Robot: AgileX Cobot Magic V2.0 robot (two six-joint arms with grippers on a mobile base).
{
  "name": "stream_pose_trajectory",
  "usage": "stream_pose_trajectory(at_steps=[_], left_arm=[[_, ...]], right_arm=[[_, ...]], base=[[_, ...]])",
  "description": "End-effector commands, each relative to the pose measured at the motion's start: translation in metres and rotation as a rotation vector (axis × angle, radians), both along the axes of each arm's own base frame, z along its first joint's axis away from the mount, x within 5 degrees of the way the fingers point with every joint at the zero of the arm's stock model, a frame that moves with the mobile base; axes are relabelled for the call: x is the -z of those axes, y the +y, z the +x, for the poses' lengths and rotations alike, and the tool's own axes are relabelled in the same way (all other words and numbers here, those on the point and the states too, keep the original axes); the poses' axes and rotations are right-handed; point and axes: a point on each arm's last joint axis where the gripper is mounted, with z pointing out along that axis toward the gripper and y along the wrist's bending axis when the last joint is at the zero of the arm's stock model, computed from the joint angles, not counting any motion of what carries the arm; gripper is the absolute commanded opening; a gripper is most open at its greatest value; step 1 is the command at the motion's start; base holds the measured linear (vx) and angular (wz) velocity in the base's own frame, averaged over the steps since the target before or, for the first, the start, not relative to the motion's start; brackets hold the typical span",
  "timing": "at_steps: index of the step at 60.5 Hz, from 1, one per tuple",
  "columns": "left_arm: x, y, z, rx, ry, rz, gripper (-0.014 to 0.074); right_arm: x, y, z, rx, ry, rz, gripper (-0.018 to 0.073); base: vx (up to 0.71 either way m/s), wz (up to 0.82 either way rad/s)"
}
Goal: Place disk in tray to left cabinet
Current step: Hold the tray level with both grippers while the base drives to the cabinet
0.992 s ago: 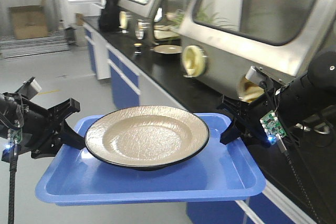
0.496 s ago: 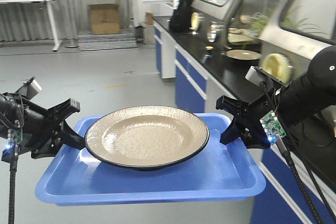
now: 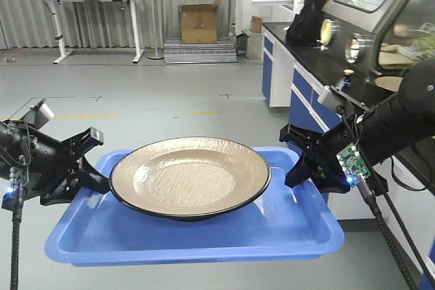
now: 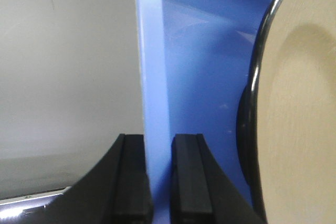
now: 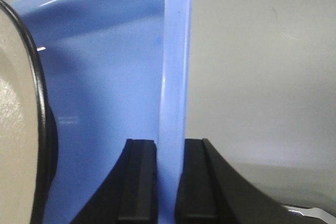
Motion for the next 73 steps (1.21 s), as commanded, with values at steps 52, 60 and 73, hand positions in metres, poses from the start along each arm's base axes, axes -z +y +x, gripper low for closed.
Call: stream_pose_trajectory(at_steps=[52, 60, 73], left_arm=[[-0.0434, -0.0211, -0.0175, 0.031, -0.066, -0.223, 0.0000], [-0.0434, -0.0211, -0.0174, 0.030, -0.067, -0.223, 0.0000], [-0.0434, -0.0211, -0.0174, 0.030, -0.067, -0.223, 0.0000]], right_arm=[[-0.0426, 0.0204, -0.0174, -0.037, -0.084, 0.211, -0.0006], [-0.0425, 0.0204, -0.0176, -0.038, -0.082, 0.210, -0.0006], [-0.0425, 0.0204, -0.0176, -0.038, -0.082, 0.210, -0.0006]], base=[[0.45, 0.10], [0.58, 0.07], [0.59, 0.08]])
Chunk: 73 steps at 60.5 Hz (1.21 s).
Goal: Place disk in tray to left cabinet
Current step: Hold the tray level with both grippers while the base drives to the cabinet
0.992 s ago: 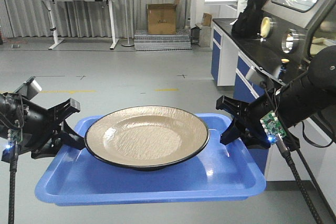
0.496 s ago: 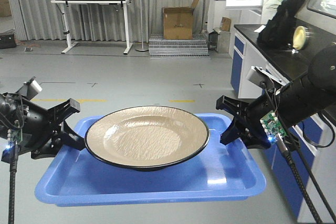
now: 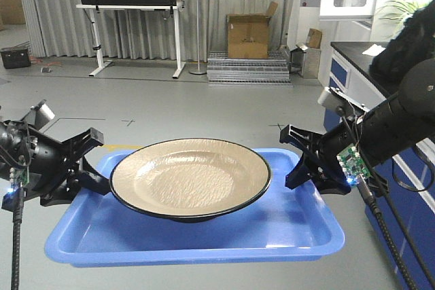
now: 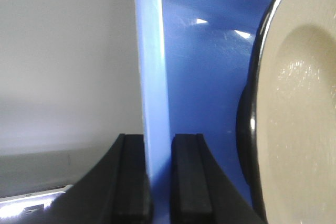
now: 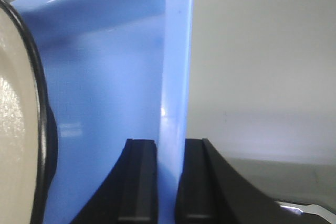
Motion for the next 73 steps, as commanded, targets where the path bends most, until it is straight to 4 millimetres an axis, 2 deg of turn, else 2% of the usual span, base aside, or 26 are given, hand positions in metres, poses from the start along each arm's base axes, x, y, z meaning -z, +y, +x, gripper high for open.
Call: stream_pose_trajectory(at_steps=[1, 73], left_arm=[[-0.0436, -0.0210, -0.0169, 0.026, -0.071, -0.224, 0.0000], [-0.0436, -0.0210, -0.0169, 0.026, -0.071, -0.224, 0.0000]], right_arm=[[-0.0429, 0.0204, -0.0167, -0.033, -0.091, 0.212, -0.0006], [-0.0428, 0.0203, -0.0167, -0.033, -0.091, 0.211, -0.0006]], base=[[0.59, 0.07], [0.60, 0.05]])
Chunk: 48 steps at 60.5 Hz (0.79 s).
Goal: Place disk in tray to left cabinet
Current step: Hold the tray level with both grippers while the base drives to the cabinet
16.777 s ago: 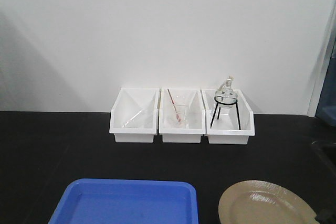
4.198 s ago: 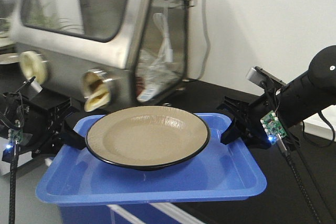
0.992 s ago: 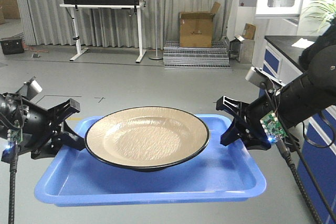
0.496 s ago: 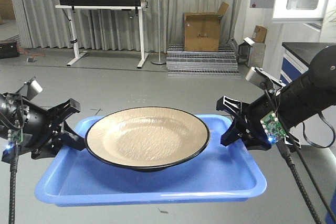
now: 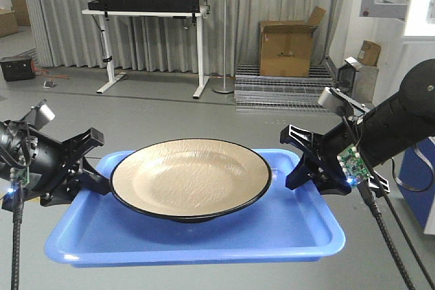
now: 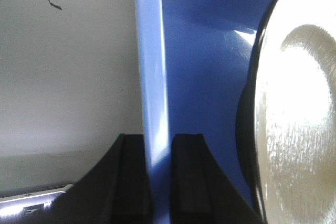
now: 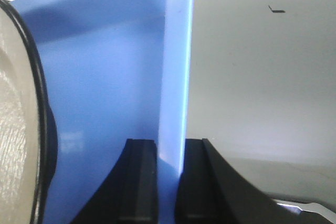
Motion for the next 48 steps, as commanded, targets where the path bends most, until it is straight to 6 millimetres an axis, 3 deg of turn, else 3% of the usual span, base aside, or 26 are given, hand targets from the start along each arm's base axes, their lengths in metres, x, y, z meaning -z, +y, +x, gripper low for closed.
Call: stream_pose_trajectory(at_steps=[1, 48], left_arm=[[-0.0436, -0.0210, -0.0169, 0.026, -0.071, -0.224, 0.0000], [-0.0435, -0.0211, -0.0173, 0.029, -0.068, -0.225, 0.0000]], right_arm=[[-0.0430, 0.0207, -0.0164, -0.031, -0.095, 0.212, -0.0006], [-0.0422, 0.0209, -0.0161, -0.033, -0.091, 0.212, -0.0006]], base=[[0.62, 0.07], [0.62, -0.04]])
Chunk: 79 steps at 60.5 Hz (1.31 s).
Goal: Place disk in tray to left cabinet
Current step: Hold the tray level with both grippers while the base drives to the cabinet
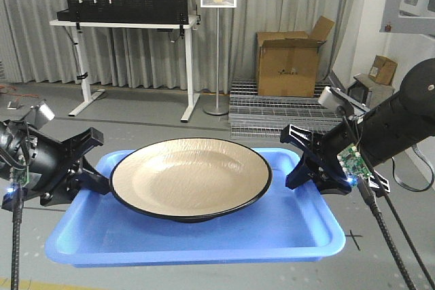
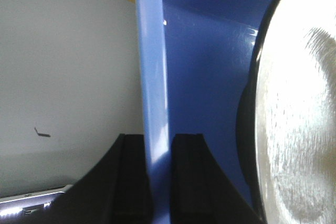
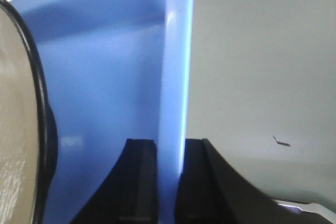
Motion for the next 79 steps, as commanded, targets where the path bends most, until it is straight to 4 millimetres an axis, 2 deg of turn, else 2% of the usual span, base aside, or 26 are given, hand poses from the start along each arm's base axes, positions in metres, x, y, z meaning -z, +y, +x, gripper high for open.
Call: stream_pose_trajectory(at_steps=[1, 79], left_arm=[[-0.0435, -0.0211, -0.0171, 0.028, -0.069, -0.224, 0.0000], [-0.0427, -0.0211, -0.0165, 0.027, -0.067, -0.224, 0.0000]], right_arm=[[-0.0423, 0.0209, -0.0160, -0.032, -0.092, 0.213, -0.0006], [-0.0412, 0.0210, -0.0154, -0.032, -0.089, 0.211, -0.0006]], base=[[0.62, -0.07], [0.62, -0.04]])
